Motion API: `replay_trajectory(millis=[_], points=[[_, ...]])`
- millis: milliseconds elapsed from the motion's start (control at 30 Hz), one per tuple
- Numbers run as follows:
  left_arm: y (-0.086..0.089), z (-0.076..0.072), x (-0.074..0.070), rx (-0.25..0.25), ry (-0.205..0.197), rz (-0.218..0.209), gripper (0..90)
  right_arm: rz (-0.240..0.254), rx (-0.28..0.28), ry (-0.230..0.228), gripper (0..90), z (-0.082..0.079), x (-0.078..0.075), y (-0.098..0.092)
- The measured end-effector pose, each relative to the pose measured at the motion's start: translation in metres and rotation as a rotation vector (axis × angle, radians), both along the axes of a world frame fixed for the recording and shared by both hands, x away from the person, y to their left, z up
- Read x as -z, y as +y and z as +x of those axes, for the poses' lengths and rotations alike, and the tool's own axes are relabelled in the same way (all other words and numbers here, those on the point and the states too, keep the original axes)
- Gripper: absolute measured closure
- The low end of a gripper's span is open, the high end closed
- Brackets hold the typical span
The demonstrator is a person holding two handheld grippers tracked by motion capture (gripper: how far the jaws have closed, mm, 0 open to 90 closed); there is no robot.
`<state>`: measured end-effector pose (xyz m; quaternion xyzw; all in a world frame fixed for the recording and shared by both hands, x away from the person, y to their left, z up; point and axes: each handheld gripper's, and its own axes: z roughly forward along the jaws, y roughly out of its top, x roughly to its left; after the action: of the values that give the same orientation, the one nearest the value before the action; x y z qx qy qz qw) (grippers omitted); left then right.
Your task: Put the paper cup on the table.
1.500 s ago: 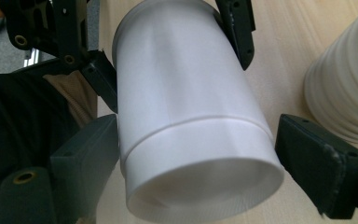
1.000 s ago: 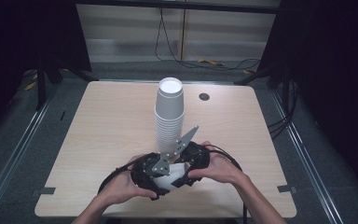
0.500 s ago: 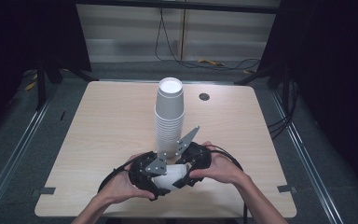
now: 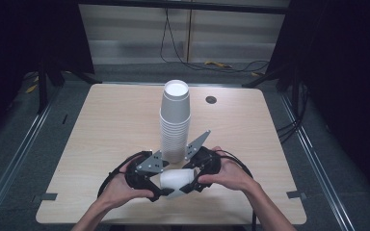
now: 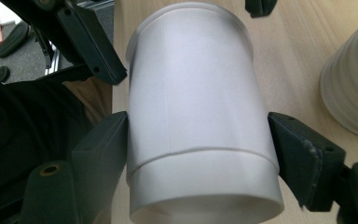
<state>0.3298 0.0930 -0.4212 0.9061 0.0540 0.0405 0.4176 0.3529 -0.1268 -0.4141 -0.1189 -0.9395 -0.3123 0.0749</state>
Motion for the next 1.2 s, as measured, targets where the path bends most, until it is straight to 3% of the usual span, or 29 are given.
replay_trajectory(millis=[667,1000,1200], points=[[0.026,0.003,-0.005,-0.086,0.017,-0.195,16.2,0.067,0.083,-0.014,23.4,-0.003,0.007,-0.019],[0.035,0.004,-0.003,-0.115,0.028,-0.304,16.1,0.147,0.120,-0.026,23.4,-0.006,0.009,-0.029],[0.036,0.003,-0.003,-0.118,0.033,-0.333,16.1,0.196,0.150,-0.032,23.4,-0.008,0.008,-0.037]])
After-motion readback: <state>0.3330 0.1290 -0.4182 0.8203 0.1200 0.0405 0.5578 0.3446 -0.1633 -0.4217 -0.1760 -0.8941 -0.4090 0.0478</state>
